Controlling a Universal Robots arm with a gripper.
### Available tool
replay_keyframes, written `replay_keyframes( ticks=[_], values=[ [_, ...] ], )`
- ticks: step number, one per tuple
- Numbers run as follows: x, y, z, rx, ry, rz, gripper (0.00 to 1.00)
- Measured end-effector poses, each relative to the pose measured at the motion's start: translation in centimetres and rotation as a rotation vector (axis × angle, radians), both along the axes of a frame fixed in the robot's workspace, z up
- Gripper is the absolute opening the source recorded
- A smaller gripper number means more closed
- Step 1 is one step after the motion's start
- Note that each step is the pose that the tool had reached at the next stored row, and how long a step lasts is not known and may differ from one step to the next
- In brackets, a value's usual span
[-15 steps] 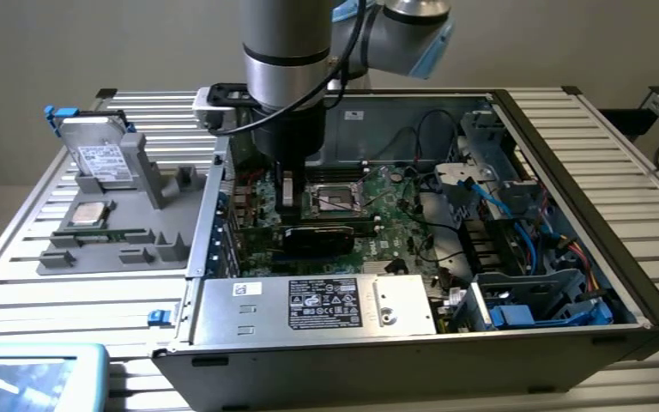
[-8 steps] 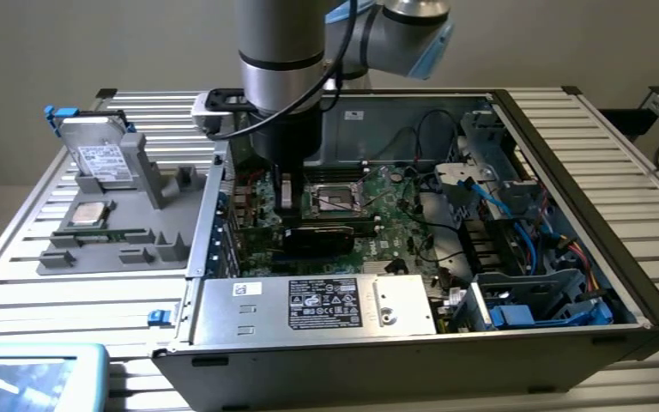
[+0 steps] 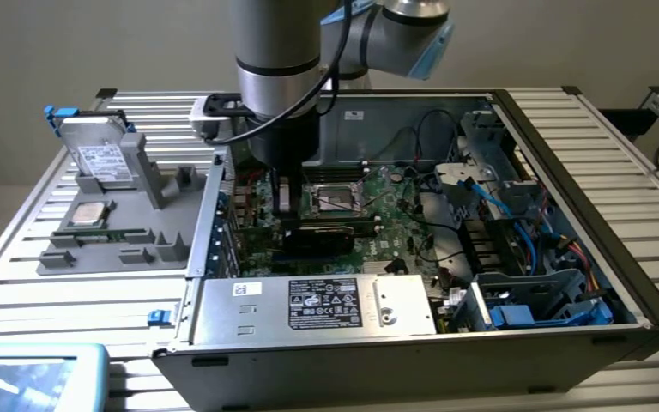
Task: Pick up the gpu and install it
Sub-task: 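Press down on the gpu until it lock into place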
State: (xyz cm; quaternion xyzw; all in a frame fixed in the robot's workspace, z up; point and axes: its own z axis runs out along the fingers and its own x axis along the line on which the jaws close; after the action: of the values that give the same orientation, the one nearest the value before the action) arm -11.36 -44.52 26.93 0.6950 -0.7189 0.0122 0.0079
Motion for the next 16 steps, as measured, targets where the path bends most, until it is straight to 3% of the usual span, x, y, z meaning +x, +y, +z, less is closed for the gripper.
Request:
replay_keyframes(
  ticks=[5, 7, 10, 16],
  values=[
    [0.0, -0.01, -0.65, -0.0013, -0.0019, 0.0, 0.12],
    [0.0, 0.04, -0.17, 0.0022, -0.0029, -0.001, 0.12],
    [0.3, -0.06, 1.09, -0.0002, -0.0012, 0.0, 0.12],
    [2.0, -0.35, 1.15, 0.0, 0.0014, 0.0, 0.12]
  ],
)
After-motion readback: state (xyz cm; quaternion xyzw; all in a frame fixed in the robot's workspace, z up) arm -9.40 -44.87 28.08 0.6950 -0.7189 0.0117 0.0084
